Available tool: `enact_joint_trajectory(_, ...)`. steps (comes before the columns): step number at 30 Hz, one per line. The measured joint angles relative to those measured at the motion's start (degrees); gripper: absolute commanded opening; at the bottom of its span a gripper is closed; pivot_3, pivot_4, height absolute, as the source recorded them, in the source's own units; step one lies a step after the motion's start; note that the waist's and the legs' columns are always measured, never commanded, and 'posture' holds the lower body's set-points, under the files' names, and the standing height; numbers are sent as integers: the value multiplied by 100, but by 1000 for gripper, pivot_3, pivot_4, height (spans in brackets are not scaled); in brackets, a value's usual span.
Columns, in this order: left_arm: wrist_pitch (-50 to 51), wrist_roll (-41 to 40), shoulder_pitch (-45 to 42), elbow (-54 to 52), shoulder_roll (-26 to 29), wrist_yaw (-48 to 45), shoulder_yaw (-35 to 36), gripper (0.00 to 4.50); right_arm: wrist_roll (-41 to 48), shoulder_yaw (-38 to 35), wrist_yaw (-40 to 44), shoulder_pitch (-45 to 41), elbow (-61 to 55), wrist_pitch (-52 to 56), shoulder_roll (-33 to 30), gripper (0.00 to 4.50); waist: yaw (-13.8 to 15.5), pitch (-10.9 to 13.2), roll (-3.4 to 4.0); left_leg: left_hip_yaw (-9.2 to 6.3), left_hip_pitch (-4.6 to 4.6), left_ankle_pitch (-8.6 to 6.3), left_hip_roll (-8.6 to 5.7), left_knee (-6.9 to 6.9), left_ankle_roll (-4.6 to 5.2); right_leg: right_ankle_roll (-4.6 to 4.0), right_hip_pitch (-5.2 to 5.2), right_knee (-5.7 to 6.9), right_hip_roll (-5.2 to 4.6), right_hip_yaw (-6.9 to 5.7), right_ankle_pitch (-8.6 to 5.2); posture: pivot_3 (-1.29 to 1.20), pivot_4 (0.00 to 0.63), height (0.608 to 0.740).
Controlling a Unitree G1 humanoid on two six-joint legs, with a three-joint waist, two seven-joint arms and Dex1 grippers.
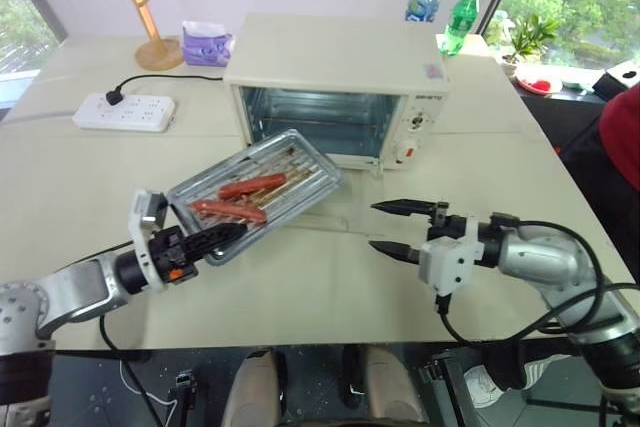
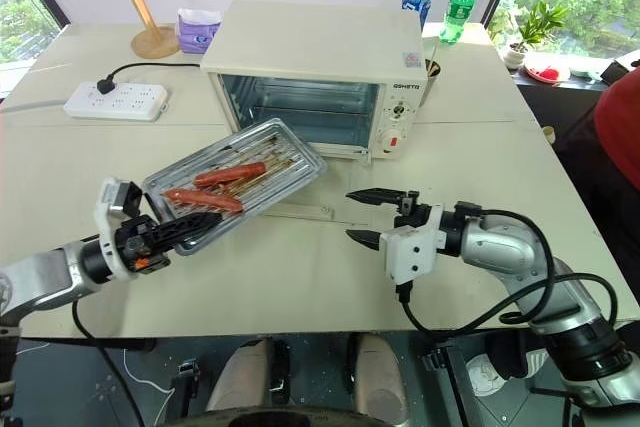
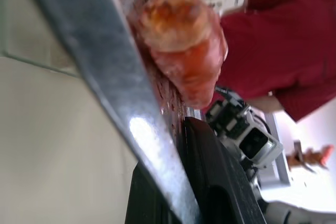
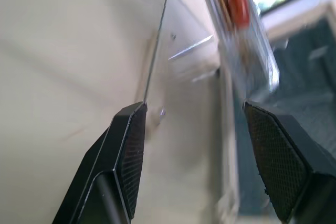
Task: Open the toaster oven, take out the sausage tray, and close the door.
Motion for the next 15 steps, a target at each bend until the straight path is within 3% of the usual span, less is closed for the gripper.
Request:
enact_joint_trajectory(7,-601,-1,1548,-887,-459,-189,1303,0,1352,-476,452,423,-48,1598,-149,2960,9,-1,2,-7,0,-4,7,-2,5,-9,-1,-6,-11,0,-4,0,150,722)
enact_joint_trajectory(15,-1729,-1,3048,-2337,-1656,-13,1535,0,1542,-488,600,-55,1397,2369,382,2960,81,-3,3,4,-2,-14,-8,-1,21,-9,0,-13,-31,-2,-4,0,150,722)
